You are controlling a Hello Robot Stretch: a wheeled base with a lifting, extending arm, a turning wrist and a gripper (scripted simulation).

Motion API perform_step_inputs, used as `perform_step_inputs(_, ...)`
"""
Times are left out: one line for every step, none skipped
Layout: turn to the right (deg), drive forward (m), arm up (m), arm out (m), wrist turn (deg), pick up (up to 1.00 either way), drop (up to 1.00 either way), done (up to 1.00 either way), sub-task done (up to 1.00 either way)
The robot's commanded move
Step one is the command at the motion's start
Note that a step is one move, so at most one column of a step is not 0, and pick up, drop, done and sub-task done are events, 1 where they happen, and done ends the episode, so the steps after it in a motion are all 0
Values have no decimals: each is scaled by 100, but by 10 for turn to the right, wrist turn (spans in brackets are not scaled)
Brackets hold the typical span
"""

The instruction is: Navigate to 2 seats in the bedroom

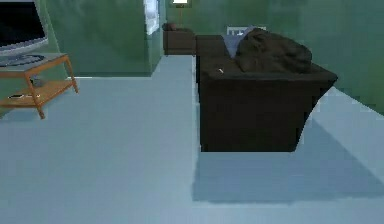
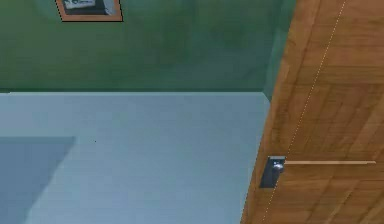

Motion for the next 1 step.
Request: perform_step_inputs(90, 0, 0, 0, 0, 0, 0, 0, 0)
